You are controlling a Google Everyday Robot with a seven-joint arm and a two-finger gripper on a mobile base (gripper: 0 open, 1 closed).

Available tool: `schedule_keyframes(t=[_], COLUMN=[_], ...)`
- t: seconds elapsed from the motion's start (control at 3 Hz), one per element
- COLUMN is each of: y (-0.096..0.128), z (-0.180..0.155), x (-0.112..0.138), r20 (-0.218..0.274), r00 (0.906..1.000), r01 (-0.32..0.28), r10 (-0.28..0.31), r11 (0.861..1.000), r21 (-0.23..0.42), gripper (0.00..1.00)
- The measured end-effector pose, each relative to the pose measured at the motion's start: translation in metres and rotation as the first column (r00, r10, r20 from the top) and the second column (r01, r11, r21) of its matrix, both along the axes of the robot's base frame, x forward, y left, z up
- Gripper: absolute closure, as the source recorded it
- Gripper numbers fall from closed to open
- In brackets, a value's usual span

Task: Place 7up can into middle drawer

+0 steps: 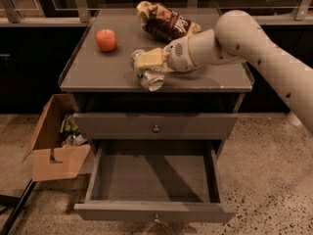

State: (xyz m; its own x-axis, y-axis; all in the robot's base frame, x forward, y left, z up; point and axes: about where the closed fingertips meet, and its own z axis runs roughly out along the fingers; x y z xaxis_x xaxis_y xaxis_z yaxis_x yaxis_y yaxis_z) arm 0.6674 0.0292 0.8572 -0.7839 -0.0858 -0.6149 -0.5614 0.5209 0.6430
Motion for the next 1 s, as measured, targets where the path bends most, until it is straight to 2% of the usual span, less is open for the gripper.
schedule_keyframes(t=[0.33, 0.67, 1.0], y=[-0.015, -0.038, -0.042], z=[0.019, 0.052, 0.035], x=[-0.044, -0.097, -0.100], r20=[0.072, 0.092, 0.063], r00=[0.9974, 0.9701, 0.9607], r01=[-0.010, 0.223, 0.269], r10=[0.008, -0.225, -0.270], r11=[0.999, 0.974, 0.963], r21=[0.034, 0.024, 0.022], gripper=[1.00, 1.00, 1.00])
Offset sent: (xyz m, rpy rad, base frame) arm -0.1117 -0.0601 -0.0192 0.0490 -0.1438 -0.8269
